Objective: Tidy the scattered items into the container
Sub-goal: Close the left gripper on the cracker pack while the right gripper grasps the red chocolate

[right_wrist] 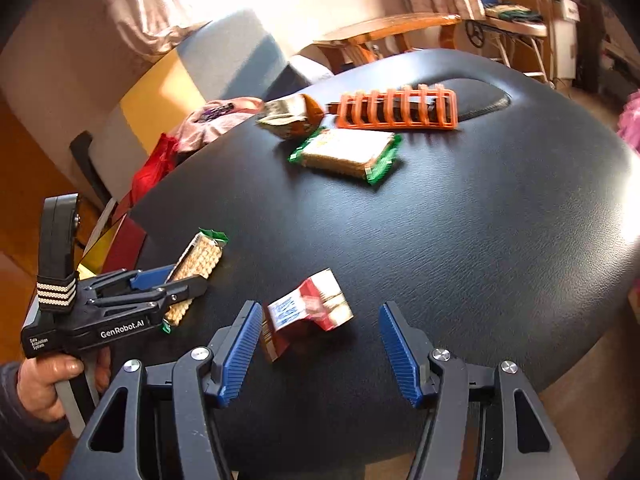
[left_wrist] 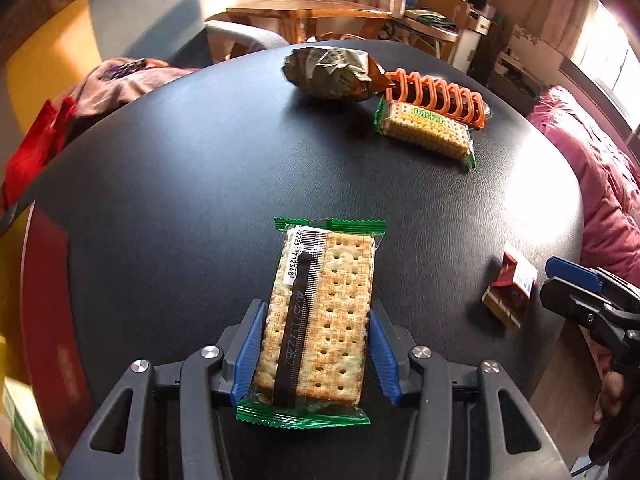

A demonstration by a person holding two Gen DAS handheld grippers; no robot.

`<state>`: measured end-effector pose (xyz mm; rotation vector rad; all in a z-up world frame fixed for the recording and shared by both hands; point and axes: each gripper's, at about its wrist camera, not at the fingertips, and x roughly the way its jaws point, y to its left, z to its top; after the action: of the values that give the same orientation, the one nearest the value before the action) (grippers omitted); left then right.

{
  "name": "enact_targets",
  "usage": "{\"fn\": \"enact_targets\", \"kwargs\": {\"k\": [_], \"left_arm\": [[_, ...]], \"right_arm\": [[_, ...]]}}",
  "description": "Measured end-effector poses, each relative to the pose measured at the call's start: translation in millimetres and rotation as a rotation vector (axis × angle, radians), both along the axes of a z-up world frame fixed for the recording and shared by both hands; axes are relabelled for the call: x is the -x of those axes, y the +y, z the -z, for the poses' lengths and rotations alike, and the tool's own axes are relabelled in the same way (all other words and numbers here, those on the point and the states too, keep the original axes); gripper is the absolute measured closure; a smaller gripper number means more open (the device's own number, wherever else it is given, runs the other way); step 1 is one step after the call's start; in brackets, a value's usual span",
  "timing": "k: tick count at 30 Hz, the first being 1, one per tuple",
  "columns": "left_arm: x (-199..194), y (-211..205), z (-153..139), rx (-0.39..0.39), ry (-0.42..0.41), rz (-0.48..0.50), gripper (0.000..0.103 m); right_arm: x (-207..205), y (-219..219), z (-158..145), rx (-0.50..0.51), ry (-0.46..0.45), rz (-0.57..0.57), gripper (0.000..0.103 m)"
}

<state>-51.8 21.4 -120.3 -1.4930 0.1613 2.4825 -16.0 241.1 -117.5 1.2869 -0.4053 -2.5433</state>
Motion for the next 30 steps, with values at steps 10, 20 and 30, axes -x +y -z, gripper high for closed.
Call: {"fn": "enact_targets", "kwargs": {"k": [10,20,30], "left_arm": [[-38,-14,-1,-0.053,0.001,-0.068,0.052],[-53,-21,-4,-0.106,0.006,-0.088,0.050],[-50,-24,-16,-0.107,0.061,-0.079,0.046]], "right_arm": [[-1,-33,6,-0.109,-0.007,-0.018,0.070],[11,-22,4,-0.114,-0.008,-0.004,0.049],[17,-35,4,-0.123,-0.057,0.113,0.049]]}}
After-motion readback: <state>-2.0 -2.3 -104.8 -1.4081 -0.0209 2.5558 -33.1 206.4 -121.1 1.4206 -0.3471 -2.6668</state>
